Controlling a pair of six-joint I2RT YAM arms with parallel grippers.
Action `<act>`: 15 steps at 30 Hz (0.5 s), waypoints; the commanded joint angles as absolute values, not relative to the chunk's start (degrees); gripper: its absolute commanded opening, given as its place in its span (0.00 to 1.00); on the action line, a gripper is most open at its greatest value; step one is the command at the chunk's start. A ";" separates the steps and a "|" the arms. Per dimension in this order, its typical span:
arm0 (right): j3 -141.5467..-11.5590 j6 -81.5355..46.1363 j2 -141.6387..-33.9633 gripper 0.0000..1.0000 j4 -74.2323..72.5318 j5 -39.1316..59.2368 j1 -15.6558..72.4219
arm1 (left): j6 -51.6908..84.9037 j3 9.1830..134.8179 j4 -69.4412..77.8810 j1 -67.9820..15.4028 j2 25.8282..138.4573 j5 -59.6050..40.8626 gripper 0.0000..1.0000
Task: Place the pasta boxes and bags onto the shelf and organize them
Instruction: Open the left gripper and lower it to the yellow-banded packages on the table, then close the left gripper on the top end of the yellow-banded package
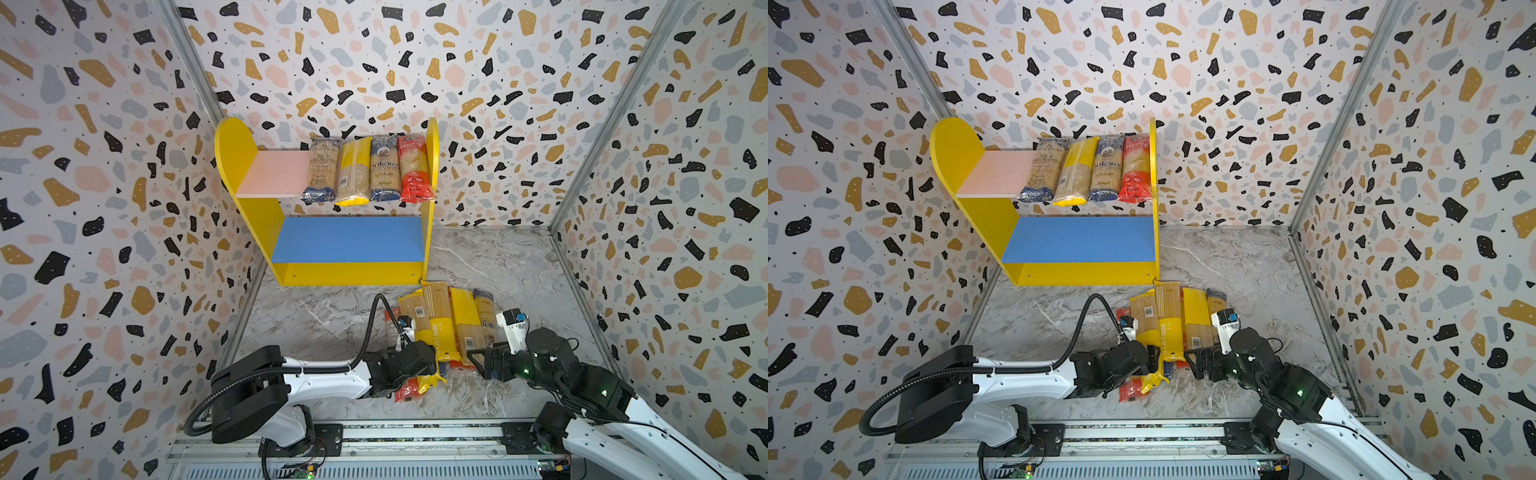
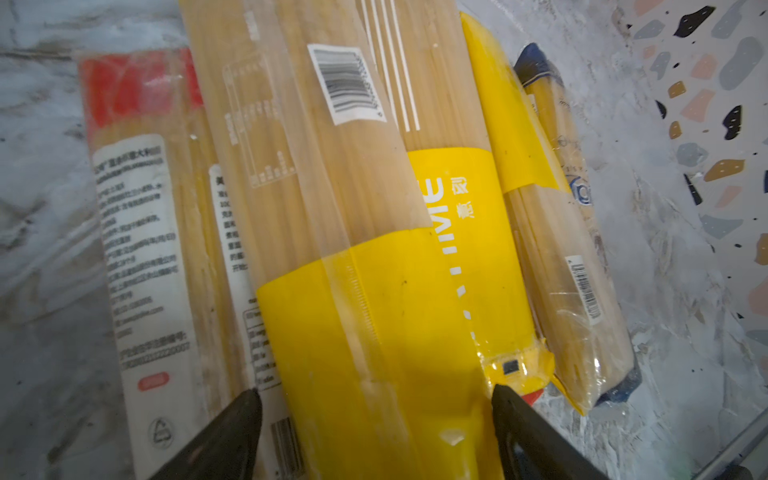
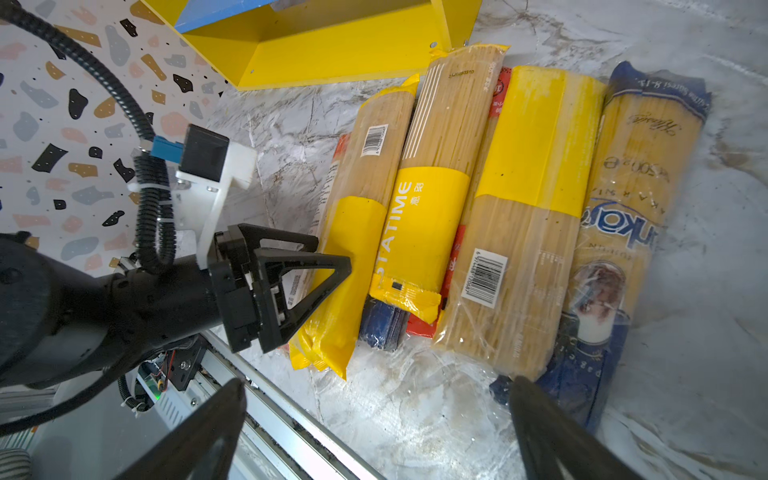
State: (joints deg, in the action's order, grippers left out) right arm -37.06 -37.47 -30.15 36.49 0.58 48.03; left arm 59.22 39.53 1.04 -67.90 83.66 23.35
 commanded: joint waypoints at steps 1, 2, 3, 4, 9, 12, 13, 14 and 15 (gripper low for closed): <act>-36.80 -37.79 -29.57 0.99 36.27 -0.12 48.34 | 60.12 42.80 -0.61 -69.11 85.27 25.31 0.86; -36.66 -37.79 -29.49 0.99 36.00 -0.16 48.30 | 59.96 43.41 -0.69 -69.25 86.19 25.07 0.86; -36.57 -37.75 -29.51 0.99 35.87 -0.11 48.26 | 59.86 44.02 -0.72 -69.37 87.06 24.65 0.86; -36.58 -37.76 -29.53 0.99 35.79 -0.16 48.23 | 59.69 44.74 -0.74 -69.47 88.08 24.23 0.86; -36.65 -37.97 -28.70 0.99 35.86 -0.82 48.32 | 59.15 47.23 -0.01 -69.52 93.12 21.69 0.86; -36.56 -38.12 -27.96 0.99 35.95 -0.99 48.29 | 59.06 47.87 0.46 -69.44 96.39 20.28 0.86; -36.56 -38.13 -27.75 0.99 35.95 -1.08 48.26 | 59.11 47.90 0.89 -69.45 97.42 19.82 0.85; -36.56 -38.14 -27.61 0.99 36.01 -1.12 48.29 | 59.36 47.74 1.43 -69.48 98.34 19.27 0.84; -36.57 -38.17 -27.43 0.99 36.03 -1.11 48.25 | 59.56 47.45 2.02 -69.48 99.12 18.93 0.83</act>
State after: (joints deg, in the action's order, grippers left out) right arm -36.58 -37.50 -28.12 36.42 -0.03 48.03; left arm 59.53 47.51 -0.05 -69.17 95.33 23.18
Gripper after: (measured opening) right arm 0.989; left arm 0.834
